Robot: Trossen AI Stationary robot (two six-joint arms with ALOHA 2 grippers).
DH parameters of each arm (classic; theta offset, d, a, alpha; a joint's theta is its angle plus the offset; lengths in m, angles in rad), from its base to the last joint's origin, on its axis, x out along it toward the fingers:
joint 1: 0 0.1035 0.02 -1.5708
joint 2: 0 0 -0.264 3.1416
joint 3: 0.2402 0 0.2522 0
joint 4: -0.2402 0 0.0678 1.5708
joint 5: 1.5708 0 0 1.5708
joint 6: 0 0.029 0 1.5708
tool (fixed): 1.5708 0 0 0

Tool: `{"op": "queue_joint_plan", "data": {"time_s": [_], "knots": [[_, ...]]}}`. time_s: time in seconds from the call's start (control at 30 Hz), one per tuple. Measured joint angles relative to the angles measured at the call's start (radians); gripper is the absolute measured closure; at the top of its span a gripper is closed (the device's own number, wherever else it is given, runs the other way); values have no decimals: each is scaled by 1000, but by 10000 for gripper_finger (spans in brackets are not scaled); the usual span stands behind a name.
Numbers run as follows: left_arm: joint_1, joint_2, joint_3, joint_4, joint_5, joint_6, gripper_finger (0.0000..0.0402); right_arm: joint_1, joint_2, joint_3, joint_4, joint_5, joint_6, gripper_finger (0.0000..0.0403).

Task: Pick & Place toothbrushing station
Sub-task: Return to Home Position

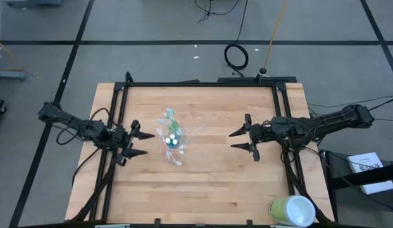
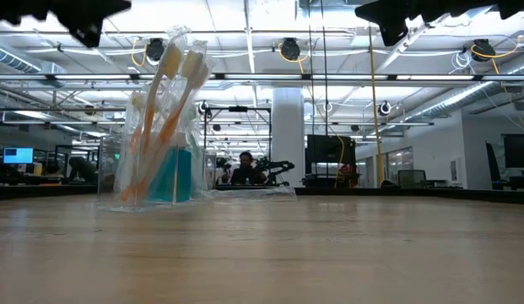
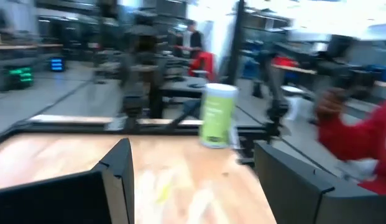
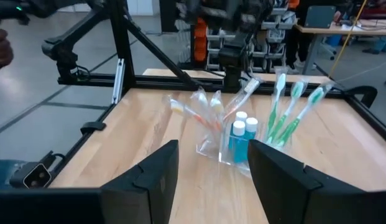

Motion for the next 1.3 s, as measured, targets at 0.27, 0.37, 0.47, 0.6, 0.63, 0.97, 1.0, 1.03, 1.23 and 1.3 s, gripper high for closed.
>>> {"op": "queue_joint_plan", "data": {"time_s": [0.27,0.37,0.47,0.6,0.63,0.97,1.0,1.03,1.23,1.3], "knots": [[78,-249,-178,3,-5,-22,169,0,-61,0,-44,0,-21,220],[107,-322,-210,-15,-2,-13,169,0,-84,0,-63,0,-22,220],[141,-381,-214,-96,-2,-20,169,0,-111,0,-95,1,-22,220],[192,-426,-214,-173,-2,-20,169,0,-154,0,-125,1,-7,220],[206,-424,-214,-189,1,-16,169,0,-163,0,-129,1,-5,220],[332,-425,-231,-222,38,18,169,-1,-311,-237,65,60,-4,220],[339,-425,-238,-222,43,27,169,-1,-333,-275,97,78,-4,220],[345,-425,-248,-218,53,34,169,-1,-354,-312,129,94,-4,220],[382,-425,-286,-190,104,14,169,-1,-462,-478,267,112,-7,220],[402,-425,-293,-191,104,0,169,-2,-500,-500,269,113,-6,220]]}}
